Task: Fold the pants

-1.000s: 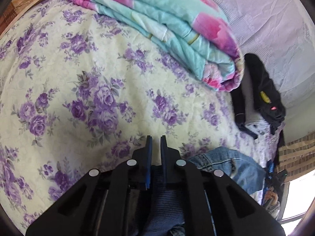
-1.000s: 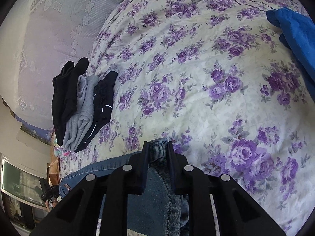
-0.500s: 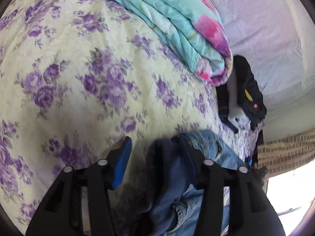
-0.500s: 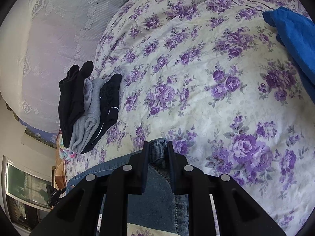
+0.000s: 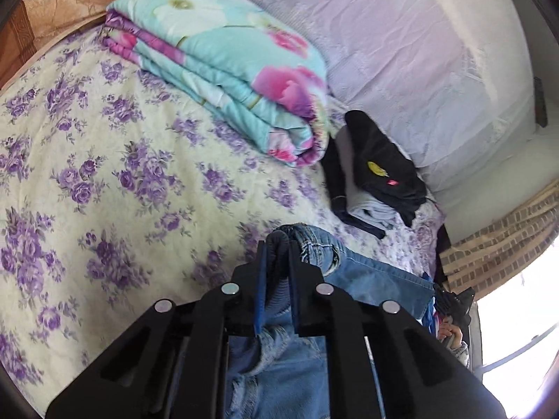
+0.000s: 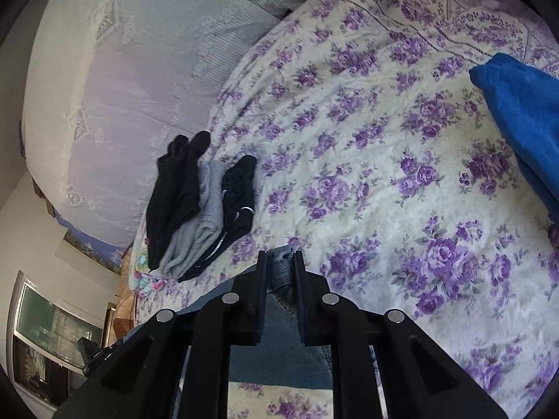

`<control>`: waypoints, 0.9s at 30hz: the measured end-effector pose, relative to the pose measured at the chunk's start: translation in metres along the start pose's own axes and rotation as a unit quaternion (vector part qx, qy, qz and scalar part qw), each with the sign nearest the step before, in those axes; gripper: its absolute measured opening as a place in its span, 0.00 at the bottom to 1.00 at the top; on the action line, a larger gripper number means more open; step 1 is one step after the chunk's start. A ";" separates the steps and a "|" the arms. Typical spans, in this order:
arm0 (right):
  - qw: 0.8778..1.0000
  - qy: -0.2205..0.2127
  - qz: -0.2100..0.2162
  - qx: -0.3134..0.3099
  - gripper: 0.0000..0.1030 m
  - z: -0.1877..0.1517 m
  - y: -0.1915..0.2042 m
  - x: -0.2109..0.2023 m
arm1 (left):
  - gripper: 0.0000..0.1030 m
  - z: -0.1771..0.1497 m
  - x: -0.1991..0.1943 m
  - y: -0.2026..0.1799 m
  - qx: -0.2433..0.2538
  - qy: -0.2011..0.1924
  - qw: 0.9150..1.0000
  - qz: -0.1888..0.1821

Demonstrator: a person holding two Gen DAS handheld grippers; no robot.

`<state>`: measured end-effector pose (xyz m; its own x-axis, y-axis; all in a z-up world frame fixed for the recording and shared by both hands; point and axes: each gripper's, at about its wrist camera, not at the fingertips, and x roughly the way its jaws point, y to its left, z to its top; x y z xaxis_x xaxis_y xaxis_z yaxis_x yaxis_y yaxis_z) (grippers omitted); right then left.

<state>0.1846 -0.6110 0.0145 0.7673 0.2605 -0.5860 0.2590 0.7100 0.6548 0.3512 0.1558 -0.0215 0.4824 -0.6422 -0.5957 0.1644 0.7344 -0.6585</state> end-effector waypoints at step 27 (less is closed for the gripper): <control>0.999 -0.018 0.030 0.019 0.38 -0.225 -0.077 -0.214 | 0.00 -0.216 -0.140 0.120 -0.148 -0.084 0.982 -0.077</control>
<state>-0.1311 -0.5742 -0.0179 0.8024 0.2784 -0.5279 0.2330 0.6684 0.7064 0.1172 0.2866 -0.1165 0.6104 -0.6768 -0.4114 0.0002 0.5196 -0.8544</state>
